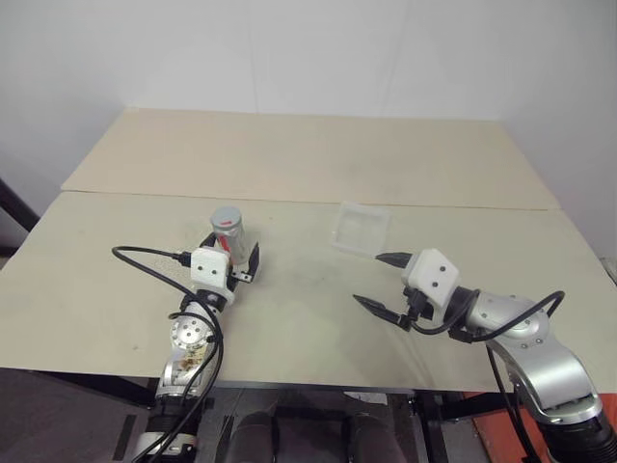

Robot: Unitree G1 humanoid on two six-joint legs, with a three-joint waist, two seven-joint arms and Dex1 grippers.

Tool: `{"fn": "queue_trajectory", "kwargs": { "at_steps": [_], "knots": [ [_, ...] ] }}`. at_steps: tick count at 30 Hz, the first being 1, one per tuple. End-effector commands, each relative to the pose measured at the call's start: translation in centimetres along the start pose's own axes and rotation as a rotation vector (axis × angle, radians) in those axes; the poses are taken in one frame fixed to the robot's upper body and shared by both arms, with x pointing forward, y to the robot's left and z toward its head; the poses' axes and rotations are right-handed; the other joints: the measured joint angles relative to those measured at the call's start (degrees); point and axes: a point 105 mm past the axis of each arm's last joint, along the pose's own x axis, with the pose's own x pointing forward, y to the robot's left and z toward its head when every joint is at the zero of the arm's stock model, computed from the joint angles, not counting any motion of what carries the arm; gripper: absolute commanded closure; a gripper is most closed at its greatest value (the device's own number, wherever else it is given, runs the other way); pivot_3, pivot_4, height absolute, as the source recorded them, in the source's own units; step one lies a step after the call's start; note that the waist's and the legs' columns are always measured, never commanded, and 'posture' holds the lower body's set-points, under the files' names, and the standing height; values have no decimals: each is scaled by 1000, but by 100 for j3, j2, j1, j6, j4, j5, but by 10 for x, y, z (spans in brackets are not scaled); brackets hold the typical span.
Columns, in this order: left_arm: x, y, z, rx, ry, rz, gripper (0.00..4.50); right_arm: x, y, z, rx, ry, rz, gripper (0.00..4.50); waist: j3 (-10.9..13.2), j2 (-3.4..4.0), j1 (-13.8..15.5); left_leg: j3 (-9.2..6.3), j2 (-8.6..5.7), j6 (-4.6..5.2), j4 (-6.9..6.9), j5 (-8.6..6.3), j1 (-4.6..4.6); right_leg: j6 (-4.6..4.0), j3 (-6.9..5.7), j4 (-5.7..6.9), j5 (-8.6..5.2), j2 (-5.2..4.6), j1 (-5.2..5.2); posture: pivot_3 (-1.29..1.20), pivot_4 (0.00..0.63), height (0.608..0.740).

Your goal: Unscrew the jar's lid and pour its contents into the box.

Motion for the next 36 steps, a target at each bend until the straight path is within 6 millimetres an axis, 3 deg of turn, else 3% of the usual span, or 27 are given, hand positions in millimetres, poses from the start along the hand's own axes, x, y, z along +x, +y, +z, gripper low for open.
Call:
{"fn": "queue_trajectory", "kwargs": {
  "at_steps": [1, 8, 18, 21, 27, 32, 36],
  "knots": [
    [7, 5, 5, 11, -22, 34, 27, -3, -3, 11, -39, -28, -26, 0, 0, 0, 0, 0, 0, 0, 0, 0, 0, 0, 0, 0, 0, 0, 0, 0, 150, 740],
    [16, 5, 0, -11, 15, 53, 27, -2, -4, 10, -43, -27, -29, 0, 3, -5, -1, 0, 0, 0, -1, 0, -2, 0, 0, -3, 0, 0, -1, 0, 150, 740],
    [12, 3, -4, -24, 41, 58, 27, 1, -1, 9, -47, -23, -18, 0, 5, -8, -4, 0, 0, 0, -4, 0, -2, 0, 0, -5, 0, 0, -2, 0, 150, 740],
    [11, 6, -6, -33, 61, 63, 592, 3, -1, 8, -49, -23, -19, 0, 5, -8, -3, 0, 0, 0, -4, 0, -1, 0, 0, -4, 0, 0, -2, 0, 150, 740],
    [11, 7, -5, -36, 48, 65, 2405, 4, 0, 7, -48, -23, -17, 0, 6, -10, -2, 0, 0, 0, -5, 0, -2, 0, 0, -6, 0, 0, -2, 0, 150, 740],
    [11, 5, -1, -6, 21, 52, 2408, 5, -1, 8, -47, -27, -23, 0, 6, -10, -2, 0, 0, 0, -5, 0, -2, 0, 0, -6, 0, 0, -2, 0, 150, 740],
    [13, -2, 16, -40, -50, 2, 2408, 6, -2, 11, -37, -43, -40, 0, 7, -12, -2, 0, 0, -1, -5, -1, -3, 0, 0, -7, 0, 0, -2, 0, 150, 740]
  ]
}}
